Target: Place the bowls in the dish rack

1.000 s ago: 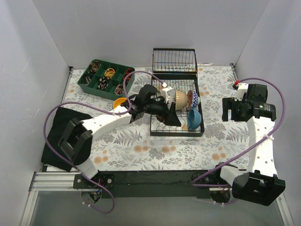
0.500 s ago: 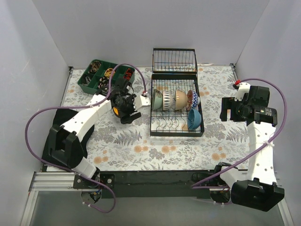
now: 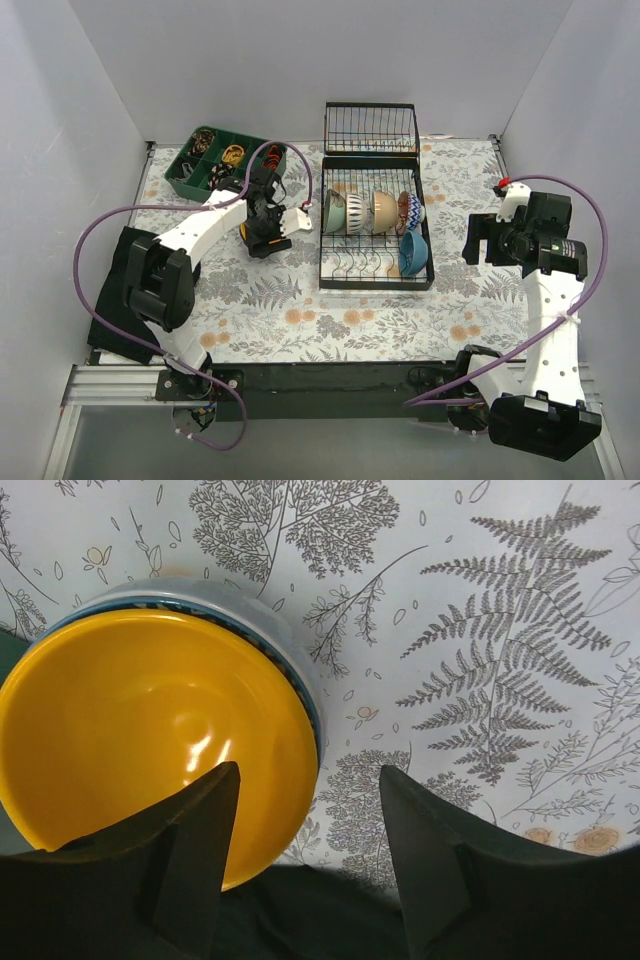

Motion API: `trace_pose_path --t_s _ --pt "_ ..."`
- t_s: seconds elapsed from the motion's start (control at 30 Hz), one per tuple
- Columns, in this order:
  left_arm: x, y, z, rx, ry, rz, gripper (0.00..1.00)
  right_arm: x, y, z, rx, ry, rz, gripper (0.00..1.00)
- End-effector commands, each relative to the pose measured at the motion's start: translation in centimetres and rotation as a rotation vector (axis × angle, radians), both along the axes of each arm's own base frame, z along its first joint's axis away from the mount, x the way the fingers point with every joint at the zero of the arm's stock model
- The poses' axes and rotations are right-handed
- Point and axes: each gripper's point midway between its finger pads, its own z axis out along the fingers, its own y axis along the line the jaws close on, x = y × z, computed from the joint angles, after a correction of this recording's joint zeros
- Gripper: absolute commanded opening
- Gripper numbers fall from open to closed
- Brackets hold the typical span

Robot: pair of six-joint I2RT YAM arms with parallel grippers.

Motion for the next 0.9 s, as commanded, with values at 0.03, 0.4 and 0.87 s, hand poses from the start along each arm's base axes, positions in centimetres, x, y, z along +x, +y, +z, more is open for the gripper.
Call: trace_pose_path --t_s 0.03,0.4,0.87 --pt "1.8 0.4 0.2 0.035 -0.047 -0.015 0.53 0.2 0.4 0.3 0.023 -0.038 0.002 0.89" --pt "2.0 -0.1 0.8 0.013 -0.039 0.003 0.21 0.3 0.2 0.1 0.021 -0.038 -0.011 0.89" --pt "3.0 -0.9 3.9 -0.032 -0.095 0.018 0.01 0.4 0.1 -0.2 0.019 -0.031 -0.019 0.89"
